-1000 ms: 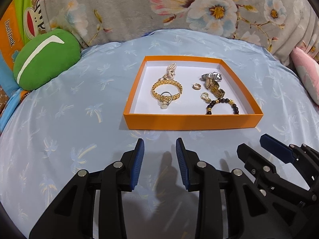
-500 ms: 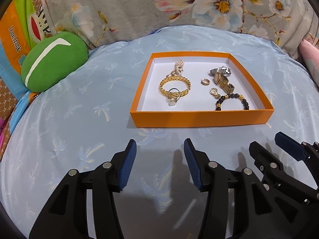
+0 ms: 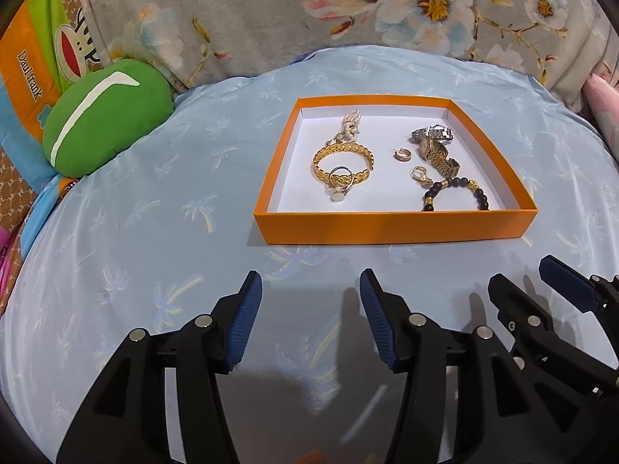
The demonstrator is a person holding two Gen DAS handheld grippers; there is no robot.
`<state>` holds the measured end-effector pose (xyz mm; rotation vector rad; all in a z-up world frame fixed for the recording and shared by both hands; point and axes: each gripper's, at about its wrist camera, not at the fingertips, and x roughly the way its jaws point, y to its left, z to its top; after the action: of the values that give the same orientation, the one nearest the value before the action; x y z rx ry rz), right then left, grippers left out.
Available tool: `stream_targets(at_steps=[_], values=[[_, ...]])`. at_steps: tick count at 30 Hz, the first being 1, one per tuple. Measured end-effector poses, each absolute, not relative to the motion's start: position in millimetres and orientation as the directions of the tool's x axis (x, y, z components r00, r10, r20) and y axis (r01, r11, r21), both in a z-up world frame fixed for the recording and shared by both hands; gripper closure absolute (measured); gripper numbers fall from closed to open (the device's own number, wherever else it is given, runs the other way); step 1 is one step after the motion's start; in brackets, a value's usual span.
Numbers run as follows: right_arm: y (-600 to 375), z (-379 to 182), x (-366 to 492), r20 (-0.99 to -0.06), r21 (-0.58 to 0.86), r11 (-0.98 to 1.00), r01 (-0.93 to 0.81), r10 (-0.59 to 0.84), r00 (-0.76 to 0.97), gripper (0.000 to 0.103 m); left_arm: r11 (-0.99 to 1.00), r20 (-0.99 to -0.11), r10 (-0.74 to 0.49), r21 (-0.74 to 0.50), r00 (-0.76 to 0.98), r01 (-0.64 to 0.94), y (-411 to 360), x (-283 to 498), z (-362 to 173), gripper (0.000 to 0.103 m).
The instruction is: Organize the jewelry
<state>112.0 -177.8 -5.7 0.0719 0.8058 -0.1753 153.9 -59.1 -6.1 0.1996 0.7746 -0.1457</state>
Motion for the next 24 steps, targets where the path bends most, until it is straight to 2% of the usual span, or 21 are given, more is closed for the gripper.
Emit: stream_targets(at_steps=[5,24], values=[[-178.3,-6.0,111.6,-0.722,-0.006,0.983,0.185,-0.132,0.679,0.056,0.972,-0.704,-0.043,0.134,0.709,0.192,-58.2,153.5,-6.3,0.049],[-183.3,-1.4,114.1,-0.712,-0.018,0.978,0.206,-0.157,0.685,0.056,0.976,-0.709,-0.054,0.112,0.703,0.188,-58.9,160.2,-4.3,0.048]])
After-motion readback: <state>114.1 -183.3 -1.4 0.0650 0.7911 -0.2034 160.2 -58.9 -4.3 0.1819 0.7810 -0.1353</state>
